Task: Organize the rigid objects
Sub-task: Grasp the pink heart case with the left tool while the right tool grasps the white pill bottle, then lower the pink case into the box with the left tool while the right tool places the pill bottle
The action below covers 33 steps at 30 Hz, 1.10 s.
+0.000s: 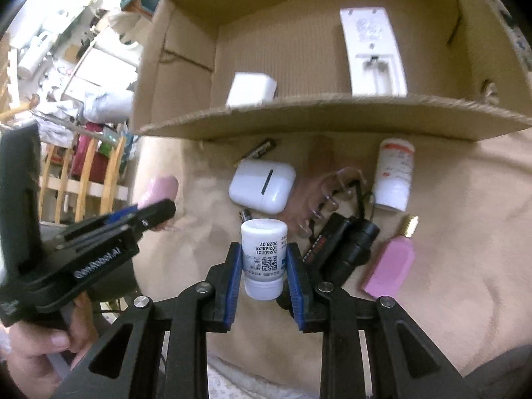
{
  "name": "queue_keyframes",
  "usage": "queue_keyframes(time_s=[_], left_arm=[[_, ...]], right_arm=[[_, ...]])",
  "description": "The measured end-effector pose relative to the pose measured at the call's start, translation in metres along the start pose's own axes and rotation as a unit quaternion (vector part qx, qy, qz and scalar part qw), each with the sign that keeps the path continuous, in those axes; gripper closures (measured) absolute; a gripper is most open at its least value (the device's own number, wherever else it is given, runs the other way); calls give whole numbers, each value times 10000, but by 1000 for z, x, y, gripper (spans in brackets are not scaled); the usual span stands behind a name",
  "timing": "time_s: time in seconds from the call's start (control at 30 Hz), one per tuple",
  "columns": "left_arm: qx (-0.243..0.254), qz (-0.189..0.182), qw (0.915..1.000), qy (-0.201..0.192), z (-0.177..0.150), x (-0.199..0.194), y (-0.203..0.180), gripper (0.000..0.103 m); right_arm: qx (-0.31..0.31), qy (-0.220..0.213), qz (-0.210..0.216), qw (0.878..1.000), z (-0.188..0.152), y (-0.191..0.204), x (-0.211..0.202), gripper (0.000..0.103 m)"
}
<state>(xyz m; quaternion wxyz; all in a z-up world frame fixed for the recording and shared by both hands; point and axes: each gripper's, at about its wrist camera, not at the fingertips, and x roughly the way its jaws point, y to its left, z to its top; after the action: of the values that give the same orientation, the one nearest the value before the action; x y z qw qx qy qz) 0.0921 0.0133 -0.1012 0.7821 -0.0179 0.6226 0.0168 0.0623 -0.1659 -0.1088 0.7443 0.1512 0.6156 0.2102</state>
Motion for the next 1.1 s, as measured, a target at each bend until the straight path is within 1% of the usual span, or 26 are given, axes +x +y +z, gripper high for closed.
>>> queue_keyframes(time_s=[0.13,0.27,0.3,0.43,0.6,0.67,0.77,0.93,1.0,1.1], left_arm=[[-72,21,9999,-120,-6,-9,2,82],[-95,-33,9999,-93,-13,-13,5,82],[-105,-20,9999,-116,-13,-15,5,82],[-172,-55,9994,-279,-11,-29,8,82],[-172,-94,9968,-780,-3,-59,4,82],[-198,-174,9950,-961,4,-73,4,82],[-163,-233,9927,-1175,13,-89,3,82],[-67,-338,9883,-1486,32,-111,-2,82],[-27,-374,9855,-1652,43,-122,-5,82],[-5,-369,9785,-2031,61,-140,-9,82]], right_arm=[[-51,-164,33,9998,-1,-2,-12,75],[-186,-298,5,9994,0,5,-15,75],[-224,-352,22,9991,-4,1,-22,75],[-300,-730,41,9969,0,3,-38,75],[-171,-1171,92,9929,8,-3,-58,75],[-173,-1314,155,9911,11,-3,-65,75],[-185,-1506,239,9881,16,-3,-77,75],[-137,-1756,185,9842,36,-7,-95,75],[-128,-1832,121,9829,46,-9,-101,75],[-165,-1984,-2,9800,63,-11,-111,75]])
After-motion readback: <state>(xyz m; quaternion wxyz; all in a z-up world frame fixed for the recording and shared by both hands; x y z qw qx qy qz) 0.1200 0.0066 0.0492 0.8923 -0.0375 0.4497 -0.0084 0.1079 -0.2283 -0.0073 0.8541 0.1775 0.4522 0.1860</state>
